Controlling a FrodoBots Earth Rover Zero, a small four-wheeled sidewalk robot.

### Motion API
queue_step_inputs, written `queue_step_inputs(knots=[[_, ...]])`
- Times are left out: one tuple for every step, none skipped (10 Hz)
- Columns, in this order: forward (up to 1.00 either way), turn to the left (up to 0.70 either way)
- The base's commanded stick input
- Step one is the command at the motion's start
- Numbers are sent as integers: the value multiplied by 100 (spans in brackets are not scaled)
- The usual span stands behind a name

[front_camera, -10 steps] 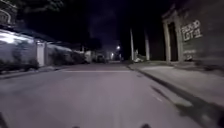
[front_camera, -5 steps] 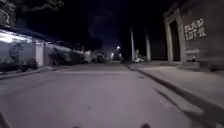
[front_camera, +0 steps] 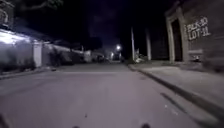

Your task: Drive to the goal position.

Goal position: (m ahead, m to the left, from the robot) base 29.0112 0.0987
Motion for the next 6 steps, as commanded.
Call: queue_step_inputs(knots=[[50,0],[50,0],[50,0],[50,0],[50,0],[50,0]])
